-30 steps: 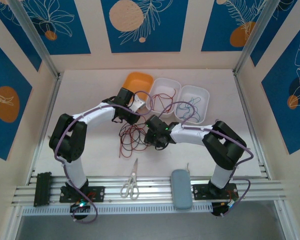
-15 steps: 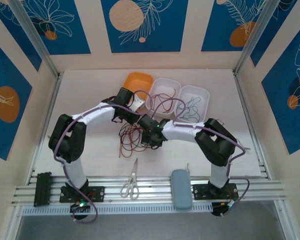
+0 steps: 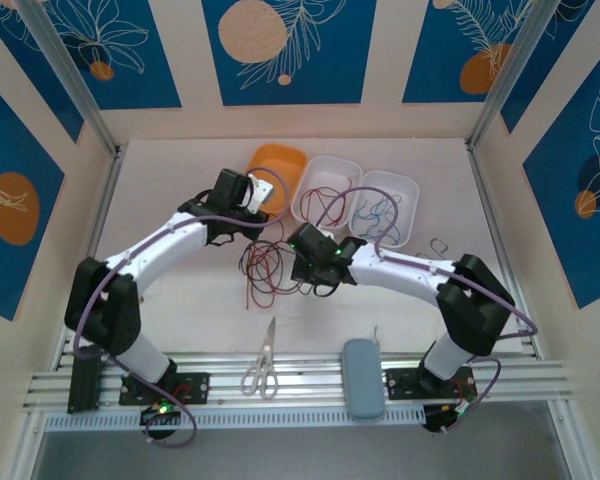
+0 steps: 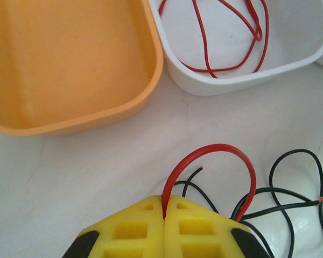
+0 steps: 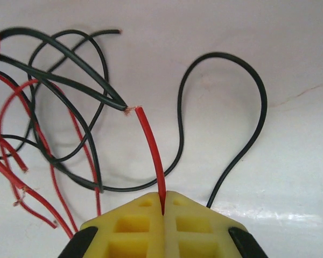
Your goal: Untangle the cables
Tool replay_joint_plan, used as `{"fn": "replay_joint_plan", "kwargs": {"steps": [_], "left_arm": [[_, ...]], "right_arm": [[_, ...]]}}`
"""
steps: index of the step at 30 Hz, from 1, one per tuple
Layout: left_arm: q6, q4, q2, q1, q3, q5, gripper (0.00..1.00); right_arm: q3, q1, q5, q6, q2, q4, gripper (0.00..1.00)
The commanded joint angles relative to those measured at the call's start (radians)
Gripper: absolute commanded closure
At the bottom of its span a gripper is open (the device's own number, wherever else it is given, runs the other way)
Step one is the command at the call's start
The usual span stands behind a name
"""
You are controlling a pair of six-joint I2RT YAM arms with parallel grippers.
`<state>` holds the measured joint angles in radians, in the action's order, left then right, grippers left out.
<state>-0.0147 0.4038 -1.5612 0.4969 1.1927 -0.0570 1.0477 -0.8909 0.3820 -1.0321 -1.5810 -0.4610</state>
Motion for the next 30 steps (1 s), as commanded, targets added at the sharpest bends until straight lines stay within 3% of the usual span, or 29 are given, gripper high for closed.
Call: {"fn": "replay_joint_plan", "kwargs": {"steps": [1,14,30], "left_arm": [[0.057,-0.009,0.093,-0.016,-0.027,0.050,1.00],[0.143,-0.022,0.311,-0.097,-0.150,0.129,1.00],[0.147,0.033,0.485,-0.131,-0.164,0.249,1.00]], "right_arm": [[-0.032,-0.003,0.080,0.011,0.060,-0.038,1.00],[-0.085,0.025,0.171,-0.026,0.156,-0.133,1.00],[-0.138,0.073,0.233,-0.027,0.312,-0.191,1.00]]}}
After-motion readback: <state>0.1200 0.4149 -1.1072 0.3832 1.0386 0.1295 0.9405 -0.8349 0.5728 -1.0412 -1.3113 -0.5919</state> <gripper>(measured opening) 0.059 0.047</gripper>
